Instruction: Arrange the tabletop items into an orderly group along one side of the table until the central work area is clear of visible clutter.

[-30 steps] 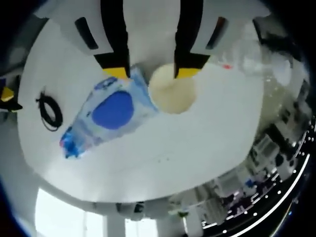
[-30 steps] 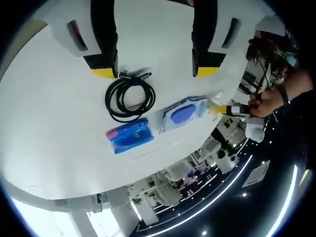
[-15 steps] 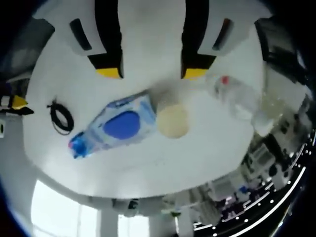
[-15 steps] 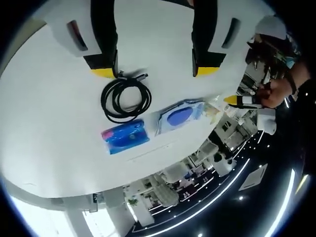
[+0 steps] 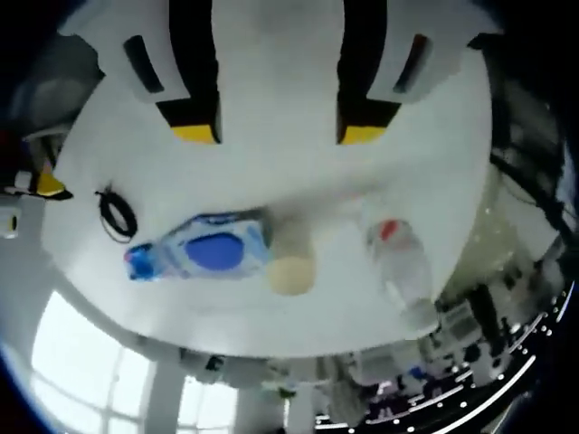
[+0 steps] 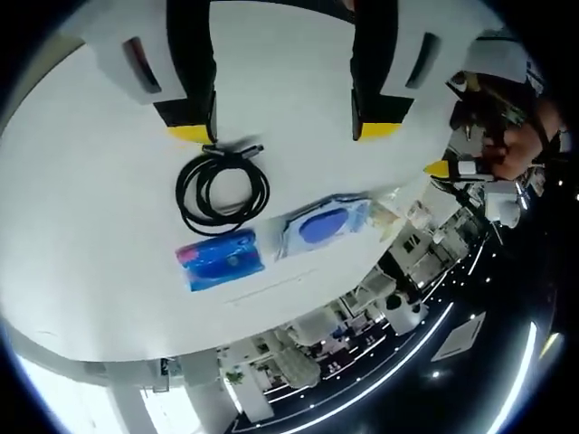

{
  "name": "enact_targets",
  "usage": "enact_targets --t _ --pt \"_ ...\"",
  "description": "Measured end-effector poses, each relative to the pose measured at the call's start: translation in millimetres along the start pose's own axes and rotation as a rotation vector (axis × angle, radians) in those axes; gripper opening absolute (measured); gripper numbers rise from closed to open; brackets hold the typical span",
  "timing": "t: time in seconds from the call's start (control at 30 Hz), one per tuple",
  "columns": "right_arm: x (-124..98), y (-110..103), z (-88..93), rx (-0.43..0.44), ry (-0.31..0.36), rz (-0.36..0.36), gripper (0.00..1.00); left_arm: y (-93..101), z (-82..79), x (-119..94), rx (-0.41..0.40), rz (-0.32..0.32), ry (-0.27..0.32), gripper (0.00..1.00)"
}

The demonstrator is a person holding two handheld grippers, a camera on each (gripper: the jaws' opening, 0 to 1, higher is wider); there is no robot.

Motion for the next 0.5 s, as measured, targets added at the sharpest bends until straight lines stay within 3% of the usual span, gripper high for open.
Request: enact_targets --t 0.2,0.5 --pt "0 3 0.2 0.021 0.001 0.004 0.60 2.8 12.1 -5 -0.045 0.004 0.002 0.48" --pt "1 3 3.1 0.003 -0.016 0.014 0.59 12.3 21.3 -7 -0.030 0.008 0.003 0.48"
Point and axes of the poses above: the point that each gripper's makers call its tool centre point, and the gripper's own axes: x roughly forward along the fingers, y roughly to its right, z roughly out of its underside, the point moved 10 cm from there along -x, roughly backward along the fingers, and after that the axes turned 6 degrees about x, right-handed, at the moved point
